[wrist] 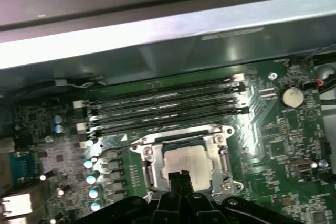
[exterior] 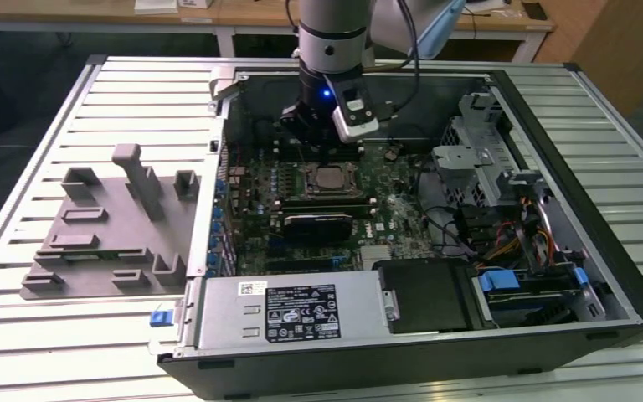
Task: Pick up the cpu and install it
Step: 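Install the first cpu locking lever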
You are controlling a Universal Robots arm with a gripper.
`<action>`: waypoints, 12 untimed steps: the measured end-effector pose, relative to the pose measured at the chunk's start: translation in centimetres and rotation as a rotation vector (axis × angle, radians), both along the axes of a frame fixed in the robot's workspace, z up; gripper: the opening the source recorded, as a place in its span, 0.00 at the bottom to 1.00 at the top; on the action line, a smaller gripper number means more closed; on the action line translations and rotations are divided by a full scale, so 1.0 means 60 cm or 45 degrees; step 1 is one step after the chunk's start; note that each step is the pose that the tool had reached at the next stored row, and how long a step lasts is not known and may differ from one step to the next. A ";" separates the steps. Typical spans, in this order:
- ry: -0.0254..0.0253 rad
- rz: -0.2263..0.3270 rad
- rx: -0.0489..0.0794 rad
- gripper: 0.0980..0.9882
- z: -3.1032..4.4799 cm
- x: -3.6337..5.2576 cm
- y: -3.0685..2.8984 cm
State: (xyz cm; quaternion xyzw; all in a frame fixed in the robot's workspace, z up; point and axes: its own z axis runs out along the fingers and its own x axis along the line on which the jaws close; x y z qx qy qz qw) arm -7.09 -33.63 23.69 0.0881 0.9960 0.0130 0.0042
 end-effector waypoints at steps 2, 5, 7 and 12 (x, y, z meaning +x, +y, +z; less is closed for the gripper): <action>0.0000 0.000 0.000 0.01 0.000 -0.009 0.0000; 0.0000 0.000 0.000 0.01 0.000 -0.022 0.0000; 0.0001 0.000 0.000 0.01 0.000 -0.030 0.0000; 0.0000 0.000 0.000 0.01 0.000 -0.047 -0.0001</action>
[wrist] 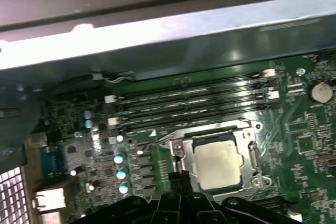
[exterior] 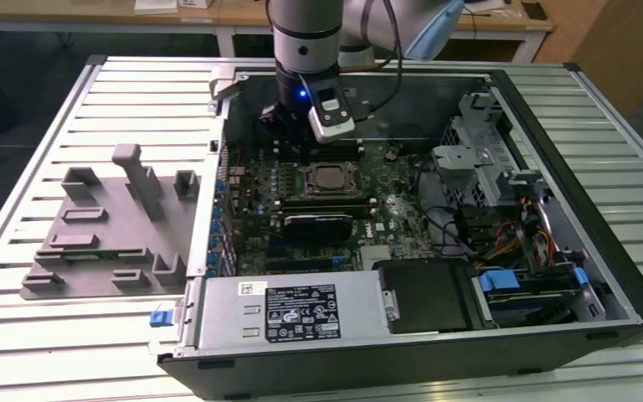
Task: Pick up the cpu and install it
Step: 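Install the first cpu locking lever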
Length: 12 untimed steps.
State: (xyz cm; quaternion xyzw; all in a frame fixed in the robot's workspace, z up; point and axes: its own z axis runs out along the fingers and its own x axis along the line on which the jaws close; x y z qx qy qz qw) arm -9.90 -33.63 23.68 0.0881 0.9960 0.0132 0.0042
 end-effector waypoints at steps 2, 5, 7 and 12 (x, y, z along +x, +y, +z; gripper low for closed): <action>0.0000 0.000 0.000 0.01 0.000 -0.005 0.0000; 0.0000 0.000 0.000 0.01 0.000 -0.012 0.0000; 0.0000 0.000 0.000 0.01 0.000 -0.018 0.0000; 0.0002 0.000 0.002 0.01 0.000 -0.029 -0.0003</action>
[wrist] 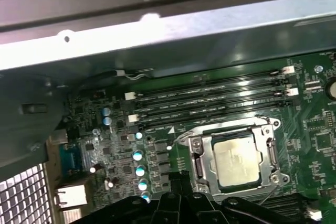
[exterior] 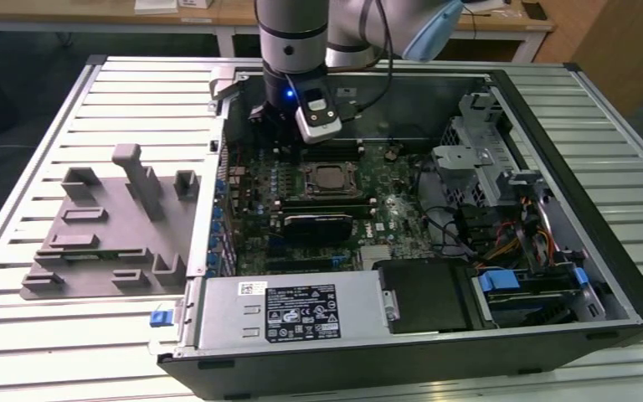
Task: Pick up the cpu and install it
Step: 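Install the first cpu locking lever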
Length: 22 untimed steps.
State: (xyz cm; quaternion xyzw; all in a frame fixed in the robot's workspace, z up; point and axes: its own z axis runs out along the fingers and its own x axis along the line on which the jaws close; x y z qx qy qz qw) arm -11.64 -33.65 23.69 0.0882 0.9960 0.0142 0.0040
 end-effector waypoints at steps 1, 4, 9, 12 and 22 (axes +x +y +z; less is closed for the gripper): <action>-0.0001 0.000 0.001 0.01 0.000 -0.002 -0.0001; -0.0002 0.000 0.031 0.01 0.000 -0.005 -0.0006; -0.0002 0.000 0.125 0.01 0.000 -0.008 -0.0015; -0.0002 0.000 0.135 0.01 0.000 -0.009 -0.0015; -0.0001 0.000 0.196 0.01 0.000 -0.014 -0.0025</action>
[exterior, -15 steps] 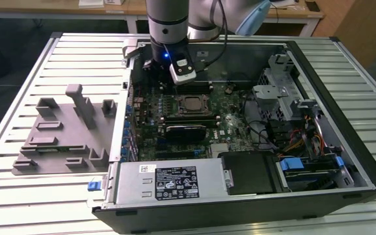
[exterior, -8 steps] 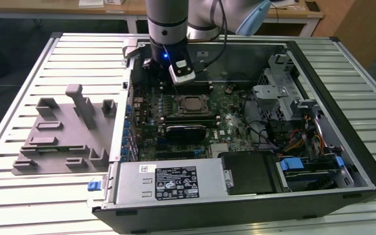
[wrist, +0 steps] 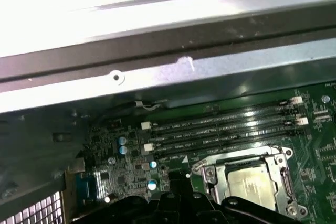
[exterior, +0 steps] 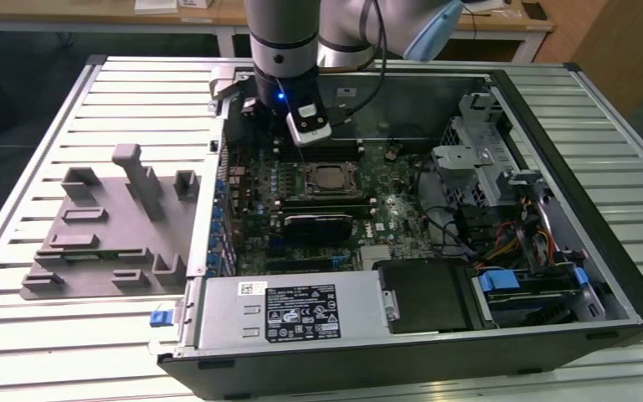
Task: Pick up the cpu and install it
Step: 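Install the first cpu locking lever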
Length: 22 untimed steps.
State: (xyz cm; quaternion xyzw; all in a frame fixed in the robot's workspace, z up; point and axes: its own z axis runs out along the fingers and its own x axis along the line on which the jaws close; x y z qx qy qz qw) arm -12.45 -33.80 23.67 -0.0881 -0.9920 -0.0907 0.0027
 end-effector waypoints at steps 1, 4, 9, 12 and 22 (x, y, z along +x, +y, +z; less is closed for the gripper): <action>0.0000 0.000 0.006 0.01 0.000 0.000 -0.0002; 0.0000 0.000 0.007 0.01 0.000 0.000 -0.0001; 0.0011 0.000 0.014 0.01 0.000 0.007 -0.0001; 0.0010 0.000 0.014 0.01 0.000 0.015 -0.0001; 0.0018 0.000 0.014 0.01 0.000 0.065 -0.0001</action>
